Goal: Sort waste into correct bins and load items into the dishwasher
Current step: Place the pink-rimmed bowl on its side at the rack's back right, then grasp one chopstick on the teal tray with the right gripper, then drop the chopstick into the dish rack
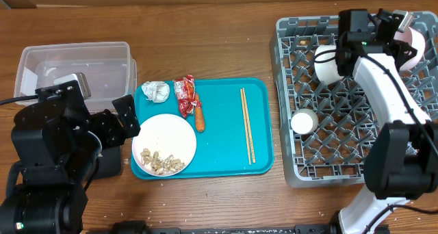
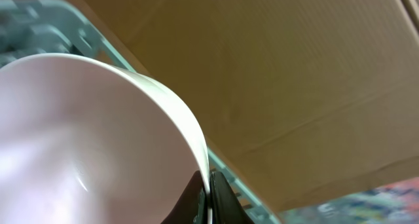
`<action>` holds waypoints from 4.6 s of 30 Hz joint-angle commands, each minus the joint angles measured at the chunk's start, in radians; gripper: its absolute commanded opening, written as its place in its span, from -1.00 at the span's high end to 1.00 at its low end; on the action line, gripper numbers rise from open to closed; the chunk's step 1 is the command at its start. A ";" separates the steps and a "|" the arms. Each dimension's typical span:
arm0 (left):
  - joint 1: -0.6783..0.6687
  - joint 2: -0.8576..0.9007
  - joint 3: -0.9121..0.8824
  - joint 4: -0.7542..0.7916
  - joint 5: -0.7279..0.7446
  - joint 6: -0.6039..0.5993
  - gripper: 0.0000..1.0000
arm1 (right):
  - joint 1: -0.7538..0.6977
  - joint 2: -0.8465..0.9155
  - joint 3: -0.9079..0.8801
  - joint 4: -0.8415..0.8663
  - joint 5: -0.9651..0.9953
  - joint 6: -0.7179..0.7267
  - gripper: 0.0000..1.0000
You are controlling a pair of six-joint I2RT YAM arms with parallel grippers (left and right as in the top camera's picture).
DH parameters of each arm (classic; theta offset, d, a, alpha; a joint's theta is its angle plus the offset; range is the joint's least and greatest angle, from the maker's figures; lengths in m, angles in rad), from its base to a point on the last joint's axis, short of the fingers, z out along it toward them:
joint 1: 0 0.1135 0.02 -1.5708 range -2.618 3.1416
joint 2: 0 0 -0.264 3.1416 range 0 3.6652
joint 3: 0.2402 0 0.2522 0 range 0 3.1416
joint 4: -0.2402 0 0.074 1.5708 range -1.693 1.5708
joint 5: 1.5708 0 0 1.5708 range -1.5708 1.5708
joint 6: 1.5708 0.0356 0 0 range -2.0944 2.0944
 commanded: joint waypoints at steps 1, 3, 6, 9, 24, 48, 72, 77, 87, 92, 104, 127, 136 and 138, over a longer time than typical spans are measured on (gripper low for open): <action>0.004 -0.003 0.017 0.001 -0.010 -0.017 -1.00 | -0.024 0.031 0.000 0.022 0.042 -0.153 0.92; 0.004 -0.003 0.017 0.001 -0.010 -0.017 -1.00 | -0.034 0.049 0.000 0.022 0.042 -0.153 0.92; 0.004 -0.003 0.017 0.001 -0.010 -0.017 -1.00 | -0.032 0.069 0.000 0.021 0.041 -0.153 0.92; 0.004 -0.003 0.017 0.001 -0.010 -0.017 -1.00 | 0.000 0.084 0.000 0.021 0.030 -0.153 0.92; 0.004 -0.003 0.017 0.001 -0.010 -0.017 -1.00 | 0.111 0.138 0.013 0.000 0.022 -0.156 -0.35; 0.004 -0.003 0.017 0.001 -0.010 -0.017 -1.00 | 0.448 -0.316 0.121 -0.494 -1.642 -0.048 -0.11; 0.004 -0.003 0.017 0.001 -0.010 -0.017 -1.00 | 0.584 -0.007 -0.309 -0.128 -1.324 0.238 0.49; 0.004 -0.003 0.017 0.001 -0.010 -0.017 -1.00 | 0.584 0.033 -0.309 -0.109 -1.334 0.238 0.49; 0.004 -0.003 0.017 0.001 -0.010 -0.017 -1.00 | 0.591 0.035 -0.268 -0.182 -1.334 0.215 0.92; 0.004 -0.003 0.017 0.001 -0.010 -0.017 -1.00 | 0.591 -0.047 -0.116 -0.340 -1.305 0.212 0.92; 0.004 -0.003 0.017 0.001 -0.010 -0.017 -1.00 | 0.387 -0.175 0.104 -0.457 -1.185 0.156 0.92; 0.004 -0.003 0.017 0.001 -0.010 -0.017 -1.00 | 0.491 -0.175 0.054 -0.441 -1.339 0.077 0.30; 0.004 -0.003 0.017 0.001 -0.010 -0.017 -1.00 | 0.609 -0.100 -0.259 -0.178 -1.340 0.218 0.21; 0.004 -0.003 0.017 0.001 -0.010 -0.017 -1.00 | 0.613 -0.096 -0.298 -0.129 -1.339 0.224 0.22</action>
